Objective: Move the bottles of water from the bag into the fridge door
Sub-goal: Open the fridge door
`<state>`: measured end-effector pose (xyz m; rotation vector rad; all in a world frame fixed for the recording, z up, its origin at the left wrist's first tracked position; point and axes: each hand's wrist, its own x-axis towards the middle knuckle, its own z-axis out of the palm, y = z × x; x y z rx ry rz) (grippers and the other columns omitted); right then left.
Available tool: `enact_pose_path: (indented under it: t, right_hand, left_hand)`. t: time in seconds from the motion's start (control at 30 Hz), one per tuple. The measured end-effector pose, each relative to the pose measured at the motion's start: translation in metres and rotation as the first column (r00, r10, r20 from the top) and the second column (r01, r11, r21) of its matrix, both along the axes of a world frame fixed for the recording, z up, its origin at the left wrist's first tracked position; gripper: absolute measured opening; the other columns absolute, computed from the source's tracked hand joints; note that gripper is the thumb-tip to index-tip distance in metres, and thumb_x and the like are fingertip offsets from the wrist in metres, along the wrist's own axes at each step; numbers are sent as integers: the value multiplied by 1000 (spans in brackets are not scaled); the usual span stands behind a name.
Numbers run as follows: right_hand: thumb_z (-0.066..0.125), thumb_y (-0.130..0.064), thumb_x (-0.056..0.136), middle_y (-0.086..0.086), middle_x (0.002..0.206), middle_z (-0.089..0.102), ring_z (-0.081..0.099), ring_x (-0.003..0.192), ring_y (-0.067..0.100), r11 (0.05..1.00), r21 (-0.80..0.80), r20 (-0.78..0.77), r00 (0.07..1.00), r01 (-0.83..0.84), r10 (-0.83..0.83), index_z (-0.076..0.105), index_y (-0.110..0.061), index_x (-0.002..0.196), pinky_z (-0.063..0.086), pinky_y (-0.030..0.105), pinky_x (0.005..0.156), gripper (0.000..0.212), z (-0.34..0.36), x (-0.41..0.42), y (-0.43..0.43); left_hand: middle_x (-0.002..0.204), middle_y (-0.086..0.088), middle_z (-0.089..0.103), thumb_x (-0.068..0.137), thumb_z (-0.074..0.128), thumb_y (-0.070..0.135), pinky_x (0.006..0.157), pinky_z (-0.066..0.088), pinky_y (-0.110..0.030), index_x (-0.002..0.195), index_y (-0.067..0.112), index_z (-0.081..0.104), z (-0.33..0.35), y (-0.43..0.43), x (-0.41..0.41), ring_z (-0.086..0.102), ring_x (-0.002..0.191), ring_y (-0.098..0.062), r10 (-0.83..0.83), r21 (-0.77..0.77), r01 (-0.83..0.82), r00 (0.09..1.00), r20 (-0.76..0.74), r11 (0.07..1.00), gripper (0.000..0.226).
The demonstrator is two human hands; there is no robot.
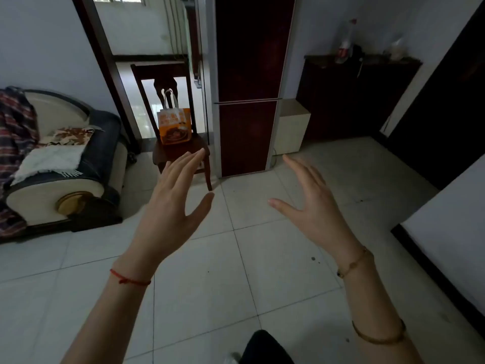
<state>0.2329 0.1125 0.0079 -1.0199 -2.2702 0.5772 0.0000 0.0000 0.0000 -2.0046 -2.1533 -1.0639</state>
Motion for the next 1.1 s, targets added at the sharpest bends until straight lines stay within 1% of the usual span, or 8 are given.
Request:
enact_pose_path:
  t: [0.13, 0.23, 0.4, 0.67, 0.8, 1.0, 1.1]
  right_hand:
    - [66, -42, 85, -9, 156, 25, 16, 146, 6, 999, -50, 11, 1000, 14, -13, 24, -28, 150, 16, 25, 115, 79, -6, -16, 21]
    - [65, -42, 86, -10, 156, 24, 15, 145, 5, 998, -61, 27, 999, 22, -20, 23, -30, 150, 15, 24, 114, 78, -13, -27, 45]
    - [65, -44, 86, -10, 155, 27, 19, 146, 7, 995, -97, 20, 1000, 2, 0, 24, -30, 150, 22, 32, 119, 77, -27, -48, 96]
    - [64, -45, 86, -10, 155, 28, 20, 146, 8, 990, -135, 22, 999, -39, 42, 24, -30, 150, 25, 40, 120, 77, -33, -85, 209]
    - [65, -41, 86, -8, 156, 27, 20, 146, 8, 987, -149, 36, 997, -66, 72, 24, -31, 150, 24, 37, 120, 77, -31, -106, 273]
    - [65, -41, 86, -8, 155, 29, 20, 146, 9, 981, -141, 33, 990, -134, 140, 25, -30, 149, 25, 36, 119, 76, -30, -140, 360]
    - [64, -42, 86, -11, 155, 26, 16, 146, 6, 972, -155, 32, 983, -175, 182, 25, -30, 150, 20, 27, 118, 75, -33, -157, 388]
  left_hand:
    - [155, 4, 30, 91, 53, 39, 116, 30, -49, 153, 25, 19, -6, 26, -16, 24, 146, -15, 4, -25, -4, 1000, -7, 1000, 72]
    - [155, 3, 30, 91, 53, 39, 116, 30, -49, 153, 24, 19, -12, 49, -27, 24, 146, -15, 6, -29, -7, 1000, -12, 1000, 72]
    - [155, 4, 29, 91, 50, 41, 116, 29, -50, 153, 25, 19, -21, 95, -46, 24, 146, -15, 15, -53, -16, 1000, -15, 998, 71]
    - [153, 1, 32, 90, 42, 47, 114, 32, -51, 152, 23, 20, -20, 199, -76, 28, 145, -18, 47, -66, -48, 999, -11, 997, 71]
    - [153, 1, 31, 91, 44, 47, 114, 33, -50, 152, 23, 20, -19, 256, -91, 28, 144, -18, 74, -59, -75, 997, -11, 995, 70]
    - [153, 3, 30, 90, 49, 40, 112, 35, -50, 153, 22, 21, -21, 326, -113, 29, 144, -18, 139, -55, -139, 990, -8, 989, 71]
    - [153, 3, 29, 90, 50, 38, 112, 35, -50, 153, 22, 20, -24, 348, -124, 29, 144, -19, 173, -69, -173, 985, -4, 982, 72]
